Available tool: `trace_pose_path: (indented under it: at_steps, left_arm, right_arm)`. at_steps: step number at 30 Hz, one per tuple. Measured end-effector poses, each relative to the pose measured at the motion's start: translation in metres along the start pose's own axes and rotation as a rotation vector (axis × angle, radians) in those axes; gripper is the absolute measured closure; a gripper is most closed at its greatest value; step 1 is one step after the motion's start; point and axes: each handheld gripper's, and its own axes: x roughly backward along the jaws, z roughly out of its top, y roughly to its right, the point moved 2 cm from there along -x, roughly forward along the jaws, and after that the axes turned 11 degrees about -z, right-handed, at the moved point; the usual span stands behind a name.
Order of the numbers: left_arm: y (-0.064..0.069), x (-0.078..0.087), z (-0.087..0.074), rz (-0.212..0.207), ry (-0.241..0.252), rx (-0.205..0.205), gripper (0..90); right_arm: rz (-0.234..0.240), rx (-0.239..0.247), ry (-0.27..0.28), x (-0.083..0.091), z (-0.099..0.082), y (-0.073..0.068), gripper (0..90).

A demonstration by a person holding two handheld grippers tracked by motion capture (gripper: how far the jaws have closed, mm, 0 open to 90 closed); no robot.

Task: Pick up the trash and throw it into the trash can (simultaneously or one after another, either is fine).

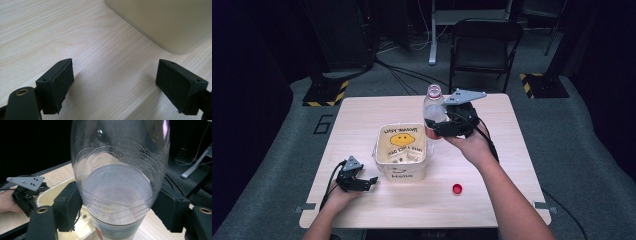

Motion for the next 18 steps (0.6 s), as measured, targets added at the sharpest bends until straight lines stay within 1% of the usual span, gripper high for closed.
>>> trace_pose_path:
  at_steps: [4, 8, 13, 18]
  left_arm:
    - [0.0, 0.0, 0.0, 0.002, 0.006, 0.003, 14.8]
    - [0.0, 0.0, 0.0, 0.001, 0.005, 0.003, 14.7]
    - [0.0, -0.001, 0.0, 0.002, 0.009, 0.002, 14.7]
    - [0.0, 0.0, 0.0, 0.001, 0.005, -0.002, 14.7]
  right_arm:
    - [0.012, 0.02, 0.01, -0.002, 0.008, -0.004, 27.2]
    - [0.018, 0.026, 0.018, -0.005, 0.016, -0.008, 27.3]
    - [0.03, 0.039, 0.02, -0.009, 0.02, -0.014, 27.2]
    - [0.043, 0.037, 0.026, -0.016, 0.024, -0.02, 27.2]
